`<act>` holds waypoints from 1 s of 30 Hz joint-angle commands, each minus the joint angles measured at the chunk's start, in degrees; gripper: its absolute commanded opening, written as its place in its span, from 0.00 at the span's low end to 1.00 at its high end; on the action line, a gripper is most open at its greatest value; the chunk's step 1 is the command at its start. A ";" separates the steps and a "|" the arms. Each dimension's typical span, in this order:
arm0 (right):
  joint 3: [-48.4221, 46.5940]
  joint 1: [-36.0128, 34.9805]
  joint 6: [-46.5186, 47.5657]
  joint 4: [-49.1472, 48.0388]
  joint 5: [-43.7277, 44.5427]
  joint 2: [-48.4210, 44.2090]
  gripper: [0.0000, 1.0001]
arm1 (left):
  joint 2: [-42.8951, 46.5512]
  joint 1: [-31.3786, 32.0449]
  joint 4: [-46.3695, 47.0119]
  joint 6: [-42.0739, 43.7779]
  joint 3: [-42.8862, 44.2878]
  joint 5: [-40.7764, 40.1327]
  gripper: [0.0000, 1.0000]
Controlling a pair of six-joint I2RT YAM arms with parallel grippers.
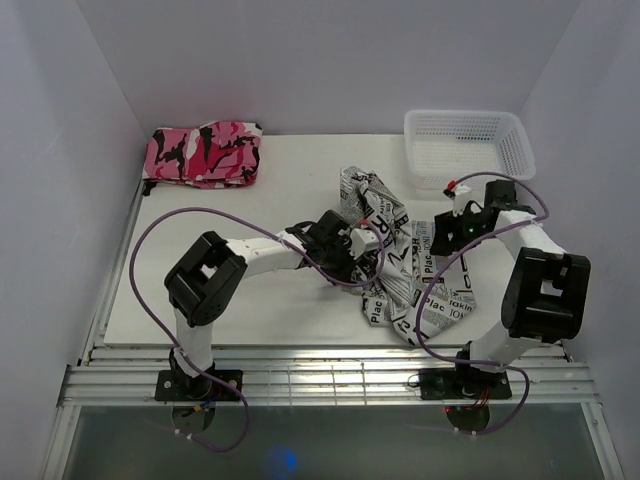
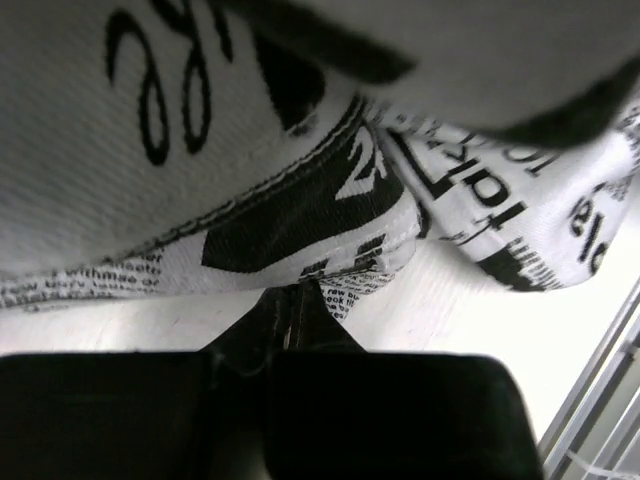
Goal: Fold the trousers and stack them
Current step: Flatten the trousers out
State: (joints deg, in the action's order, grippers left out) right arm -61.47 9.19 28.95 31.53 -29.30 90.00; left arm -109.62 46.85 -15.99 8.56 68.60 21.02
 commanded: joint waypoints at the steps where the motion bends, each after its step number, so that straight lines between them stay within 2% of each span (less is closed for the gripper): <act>1: 3.90 -2.33 0.58 -1.46 1.17 2.89 0.74 | 3.88 -1.84 -7.28 3.21 1.19 -5.02 0.00; 6: 2.16 -2.60 -1.87 -3.67 8.72 12.28 0.61 | 18.88 -9.92 -14.41 4.01 -3.02 -3.35 0.00; 8: 1.53 -2.51 -2.23 -4.02 11.88 13.97 0.58 | 23.38 -15.89 -17.93 5.49 -3.73 -3.00 0.00; 10: 1.36 -2.51 -2.41 -4.37 13.21 15.03 0.57 | 29.27 -21.24 -21.43 7.43 -5.39 -4.22 0.00; 13: 1.36 -2.51 -2.23 -4.72 15.76 15.38 0.56 | 35.50 -26.00 -25.22 12.00 -8.29 -6.76 0.00; 16: 1.62 -2.34 -0.66 -4.81 18.48 15.21 0.56 | 40.52 -33.81 -25.76 15.78 -11.72 -9.75 0.00; 18: 1.88 -1.99 0.40 -5.16 20.24 14.77 0.56 | 42.64 -37.60 -24.01 16.58 -13.48 -15.20 0.00; 20: 1.88 -0.93 1.81 -5.07 20.95 14.16 0.56 | 43.71 -44.71 -21.28 17.37 -14.54 -17.93 0.00; 21: 1.80 -0.67 2.25 -4.90 21.04 13.89 0.56 | 43.44 -46.83 -20.67 17.46 -14.37 -18.03 0.00; 22: 1.62 0.12 2.69 -4.64 21.04 13.63 0.56 | 42.92 -53.29 -19.79 17.20 -13.93 -17.68 0.00; 25: 0.83 1.09 5.41 -2.97 20.34 11.61 0.56 | 39.32 -62.28 -20.48 16.40 -11.39 -13.56 0.00; 27: 0.57 1.36 7.87 -1.65 17.09 8.45 0.56 | 35.98 -64.42 -21.80 16.75 -9.90 -10.92 0.00; 30: -0.83 1.44 11.82 3.53 10.94 3.36 0.63 | 33.08 -68.37 -25.49 17.54 -7.27 -3.04 0.35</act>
State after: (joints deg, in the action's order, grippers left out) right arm -61.23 10.50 35.03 29.47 -14.52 99.18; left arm -75.57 -19.49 -38.28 25.28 57.47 9.52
